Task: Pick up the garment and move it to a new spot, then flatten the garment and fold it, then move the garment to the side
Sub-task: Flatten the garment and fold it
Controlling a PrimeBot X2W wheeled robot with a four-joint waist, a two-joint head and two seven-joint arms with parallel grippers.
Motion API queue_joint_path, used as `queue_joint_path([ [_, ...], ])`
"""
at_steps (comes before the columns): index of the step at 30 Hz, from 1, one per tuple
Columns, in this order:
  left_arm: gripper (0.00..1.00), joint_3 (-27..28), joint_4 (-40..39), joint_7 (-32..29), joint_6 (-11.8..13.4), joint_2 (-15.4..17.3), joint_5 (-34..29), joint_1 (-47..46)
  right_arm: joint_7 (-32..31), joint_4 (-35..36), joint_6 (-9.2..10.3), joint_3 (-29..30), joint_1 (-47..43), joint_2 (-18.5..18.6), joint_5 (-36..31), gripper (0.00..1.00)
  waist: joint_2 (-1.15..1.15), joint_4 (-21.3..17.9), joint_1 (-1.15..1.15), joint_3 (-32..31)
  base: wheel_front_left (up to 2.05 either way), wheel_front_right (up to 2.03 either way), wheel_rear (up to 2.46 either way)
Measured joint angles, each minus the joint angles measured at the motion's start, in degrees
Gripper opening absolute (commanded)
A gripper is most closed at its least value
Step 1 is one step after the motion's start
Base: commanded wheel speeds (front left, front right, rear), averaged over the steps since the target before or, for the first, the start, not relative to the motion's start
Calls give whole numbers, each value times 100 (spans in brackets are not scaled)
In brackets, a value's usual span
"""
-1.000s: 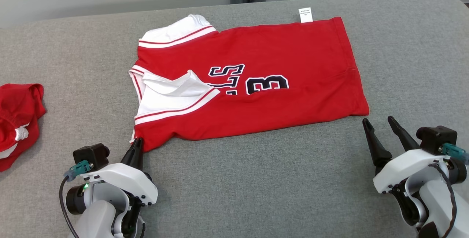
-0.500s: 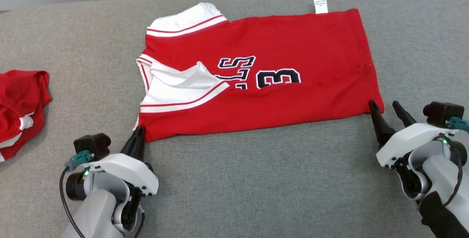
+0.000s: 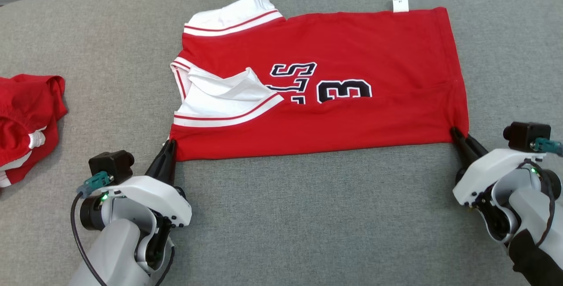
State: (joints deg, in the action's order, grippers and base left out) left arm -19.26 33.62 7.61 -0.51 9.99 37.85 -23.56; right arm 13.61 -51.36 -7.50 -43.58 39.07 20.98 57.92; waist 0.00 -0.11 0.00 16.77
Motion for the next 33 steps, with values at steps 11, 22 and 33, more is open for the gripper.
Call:
queue_joint_path([
  [11,0,7,-1069,-222,119,220,172,983,140,536,-2,-442,-599,453,256,0,0,-193,0,-225,0,0,0],
  [22,0,12,-2818,-714,654,420,315,2100,153,1000,-2,-312,-1041,788,256,0,0,-198,0,-269,0,0,0],
  [33,0,-4,-4065,-1426,1089,738,480,2876,164,1421,-2,-528,-1452,1289,417,0,0,-37,0,-313,0,0,0],
])
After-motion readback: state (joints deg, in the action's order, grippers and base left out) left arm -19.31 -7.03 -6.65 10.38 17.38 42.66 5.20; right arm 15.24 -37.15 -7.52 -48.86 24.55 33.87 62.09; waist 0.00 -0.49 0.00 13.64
